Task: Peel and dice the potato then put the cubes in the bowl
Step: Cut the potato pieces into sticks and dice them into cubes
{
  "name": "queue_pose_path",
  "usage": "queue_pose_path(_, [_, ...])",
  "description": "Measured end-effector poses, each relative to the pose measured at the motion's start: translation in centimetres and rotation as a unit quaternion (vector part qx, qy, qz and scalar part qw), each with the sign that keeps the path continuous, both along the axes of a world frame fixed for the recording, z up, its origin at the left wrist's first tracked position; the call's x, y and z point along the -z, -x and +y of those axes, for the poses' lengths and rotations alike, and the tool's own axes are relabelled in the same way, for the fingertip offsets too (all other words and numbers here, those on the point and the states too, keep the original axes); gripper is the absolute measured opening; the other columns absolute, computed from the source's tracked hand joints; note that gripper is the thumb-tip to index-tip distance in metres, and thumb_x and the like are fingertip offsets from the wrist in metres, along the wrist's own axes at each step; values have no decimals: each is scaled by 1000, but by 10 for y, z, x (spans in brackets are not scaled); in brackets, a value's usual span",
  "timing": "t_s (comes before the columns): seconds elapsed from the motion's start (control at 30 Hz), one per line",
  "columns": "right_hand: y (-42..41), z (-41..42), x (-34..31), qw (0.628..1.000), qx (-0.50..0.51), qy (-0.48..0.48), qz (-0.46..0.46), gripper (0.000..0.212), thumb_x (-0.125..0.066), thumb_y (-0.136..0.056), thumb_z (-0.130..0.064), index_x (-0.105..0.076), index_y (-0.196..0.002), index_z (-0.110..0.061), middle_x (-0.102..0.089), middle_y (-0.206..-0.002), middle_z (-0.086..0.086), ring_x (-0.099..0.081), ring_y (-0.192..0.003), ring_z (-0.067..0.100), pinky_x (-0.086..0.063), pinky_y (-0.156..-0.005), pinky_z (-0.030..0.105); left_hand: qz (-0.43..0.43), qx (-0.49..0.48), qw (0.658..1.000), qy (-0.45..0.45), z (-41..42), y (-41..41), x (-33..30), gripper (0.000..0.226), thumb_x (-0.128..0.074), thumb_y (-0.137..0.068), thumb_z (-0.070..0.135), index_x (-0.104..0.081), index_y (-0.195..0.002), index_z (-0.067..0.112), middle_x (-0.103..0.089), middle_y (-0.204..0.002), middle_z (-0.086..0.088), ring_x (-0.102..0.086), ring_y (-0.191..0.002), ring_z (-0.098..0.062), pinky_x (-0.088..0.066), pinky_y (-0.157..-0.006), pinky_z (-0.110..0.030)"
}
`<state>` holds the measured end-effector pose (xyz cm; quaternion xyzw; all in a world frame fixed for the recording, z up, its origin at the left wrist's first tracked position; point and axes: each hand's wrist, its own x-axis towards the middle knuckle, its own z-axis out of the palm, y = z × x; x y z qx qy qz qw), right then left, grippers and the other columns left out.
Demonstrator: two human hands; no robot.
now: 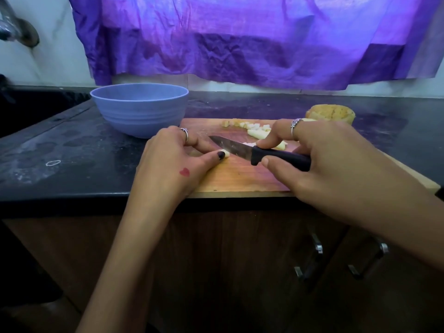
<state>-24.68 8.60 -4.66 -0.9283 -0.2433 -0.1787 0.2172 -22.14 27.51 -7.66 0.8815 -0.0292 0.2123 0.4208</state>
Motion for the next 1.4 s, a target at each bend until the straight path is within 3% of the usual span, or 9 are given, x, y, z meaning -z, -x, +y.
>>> queue_pose_path(0.23, [6, 2, 1, 1000, -4, 1, 9, 10, -56, -83, -40, -53, -93, -41, -43, -60, -13, -50, -67, -3, -39, -53, 16, -11, 5, 1000, 2, 2, -4, 3, 13, -77, -76, 35, -69, -65, 33, -66, -90, 13, -58, -94, -7, -48, -84, -32])
queue_pose_path(0.37, [8, 7, 2, 998, 17, 52, -15, 10, -54, -88, -41, -48, -95, -42, -43, -67, -14, -45, -60, 4, -29, -48, 16, -12, 9, 1000, 4, 1, -2, 3, 17, -77, -77, 30, -68, -64, 34, -61, -78, 20, -58, -87, 0, -45, -71, -19])
queue_pose_path(0.5, [9, 12, 3, 997, 16, 75, -33, 17, -51, -92, -39, -52, -108, -34, -56, -90, -9, -51, -80, 14, -47, -70, 34, -16, 18, 1000, 4, 4, -3, 4, 18, -78, -77, 26, -67, -65, 34, -61, -92, 13, -59, -91, -7, -43, -80, -22])
queue_pose_path(0.67, [5, 17, 2, 995, 25, 88, -27, 20, -51, -93, -37, -54, -112, -31, -58, -104, -5, -54, -101, 19, -48, -80, 35, -18, 14, 1000, 5, 5, -4, 4, 21, -78, -77, 22, -66, -65, 34, -58, -96, 11, -58, -97, -9, -41, -86, -22])
queue_pose_path(0.87, [7, 22, 3, 982, 24, 169, -74, 20, -41, -98, -35, -43, -118, -37, -49, -90, -2, -57, -97, 24, -29, -63, 32, -33, 3, 999, -7, 4, -4, 6, 19, -79, -75, 25, -67, -65, 37, -59, -96, 9, -59, -100, -14, -45, -92, -31])
queue_pose_path(0.97, [5, 14, 0, 974, 29, 192, -113, 28, -39, -98, -44, -42, -125, -42, -59, -101, -3, -57, -101, 25, -34, -64, 33, -26, -3, 999, -20, 5, -5, 7, 15, -78, -76, 31, -68, -68, 39, -61, -104, 4, -57, -104, -16, -47, -93, -38])
queue_pose_path(1.07, [-1, -3, -6, 981, 71, 135, -123, 35, -43, -95, -49, -45, -129, -41, -63, -108, -5, -57, -105, 24, -36, -64, 33, -17, -7, 999, -42, 4, -3, 4, 11, -77, -77, 35, -69, -70, 36, -59, -105, 3, -55, -103, -14, -45, -88, -32])
queue_pose_path(1.2, [-10, -40, -8, 990, 108, 13, -86, 24, -58, -88, -46, -64, -105, -31, -64, -89, -6, -57, -97, 23, -46, -74, 37, 0, -3, 991, -135, 2, -8, -10, 11, -75, -79, 36, -68, -72, 32, -55, -89, 8, -50, -92, -9, -38, -75, -25])
queue_pose_path(1.4, [13, -68, -3, 996, 87, 31, -11, 32, -52, -74, -57, -66, -99, -41, -66, -89, -10, -62, -86, 14, -51, -75, 42, 5, 51, 980, -194, -8, -33, -25, 15, -75, -81, 34, -75, -86, 20, -59, -89, 7, -55, -84, -8, -44, -69, -26])
